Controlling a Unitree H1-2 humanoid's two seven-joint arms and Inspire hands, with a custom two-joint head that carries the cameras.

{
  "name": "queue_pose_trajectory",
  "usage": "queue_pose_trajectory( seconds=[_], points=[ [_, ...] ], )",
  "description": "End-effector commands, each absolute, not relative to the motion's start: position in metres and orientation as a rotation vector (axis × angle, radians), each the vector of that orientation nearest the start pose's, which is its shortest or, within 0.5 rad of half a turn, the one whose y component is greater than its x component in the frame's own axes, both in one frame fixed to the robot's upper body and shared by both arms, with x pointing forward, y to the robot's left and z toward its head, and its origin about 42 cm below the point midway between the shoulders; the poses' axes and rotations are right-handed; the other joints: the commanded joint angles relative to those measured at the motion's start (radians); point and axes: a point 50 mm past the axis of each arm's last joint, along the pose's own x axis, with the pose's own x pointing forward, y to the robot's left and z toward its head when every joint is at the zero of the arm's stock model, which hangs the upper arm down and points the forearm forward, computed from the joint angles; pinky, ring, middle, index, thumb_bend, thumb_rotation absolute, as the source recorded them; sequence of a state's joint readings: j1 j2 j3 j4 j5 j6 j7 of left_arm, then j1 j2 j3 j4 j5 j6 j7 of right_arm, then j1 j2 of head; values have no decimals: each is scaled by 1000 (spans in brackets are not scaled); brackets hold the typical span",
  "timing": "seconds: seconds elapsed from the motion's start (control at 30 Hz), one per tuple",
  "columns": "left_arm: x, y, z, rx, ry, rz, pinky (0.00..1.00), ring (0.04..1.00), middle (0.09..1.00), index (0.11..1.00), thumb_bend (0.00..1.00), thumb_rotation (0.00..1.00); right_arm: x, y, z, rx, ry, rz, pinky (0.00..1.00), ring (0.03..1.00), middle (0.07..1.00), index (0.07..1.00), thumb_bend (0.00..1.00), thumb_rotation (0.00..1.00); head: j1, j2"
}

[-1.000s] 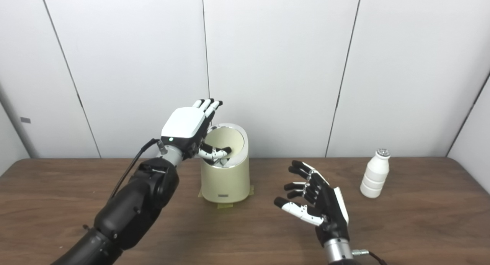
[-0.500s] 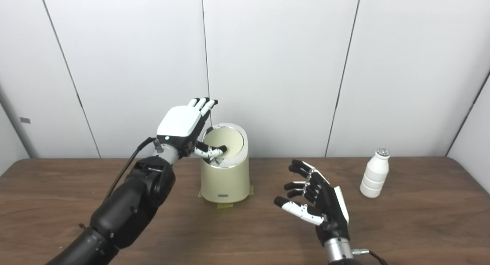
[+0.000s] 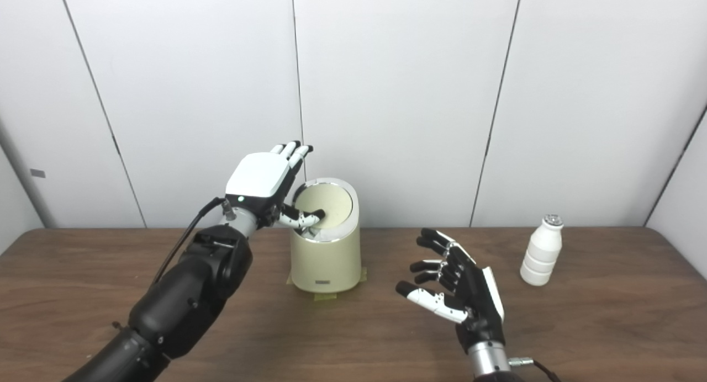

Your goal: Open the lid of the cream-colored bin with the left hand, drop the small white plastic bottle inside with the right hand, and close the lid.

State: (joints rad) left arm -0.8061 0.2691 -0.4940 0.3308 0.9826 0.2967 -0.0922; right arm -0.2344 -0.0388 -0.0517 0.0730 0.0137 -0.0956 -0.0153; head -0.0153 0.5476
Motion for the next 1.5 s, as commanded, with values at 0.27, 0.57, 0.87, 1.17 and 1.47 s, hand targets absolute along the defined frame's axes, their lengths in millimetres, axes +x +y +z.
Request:
queue_pose_trajectory(
  seconds=[0.27,0.57,0.87,1.17,1.47],
  points=[
    [487,148,260,1572,-287,-142,810,979,1000,991,870,54,366,-215,181,-15,-336,7,488,574,775,770,771,206,-2,4],
    [486,146,247,1639,-276,-179,805,961,990,999,947,98,366,-215,182,-19,-341,6,483,569,770,768,765,217,-6,2],
    [486,146,248,1630,-261,-197,849,963,986,995,951,110,367,-215,182,-24,-341,1,478,565,765,767,745,213,-3,0],
    [487,152,261,1594,-277,-171,824,966,983,987,959,125,366,-215,181,-21,-338,2,479,570,769,768,745,212,-1,-4],
    [485,166,309,1363,-402,46,816,937,942,952,776,180,368,-216,178,-17,-327,-1,481,572,773,775,744,210,4,-10]
  ],
)
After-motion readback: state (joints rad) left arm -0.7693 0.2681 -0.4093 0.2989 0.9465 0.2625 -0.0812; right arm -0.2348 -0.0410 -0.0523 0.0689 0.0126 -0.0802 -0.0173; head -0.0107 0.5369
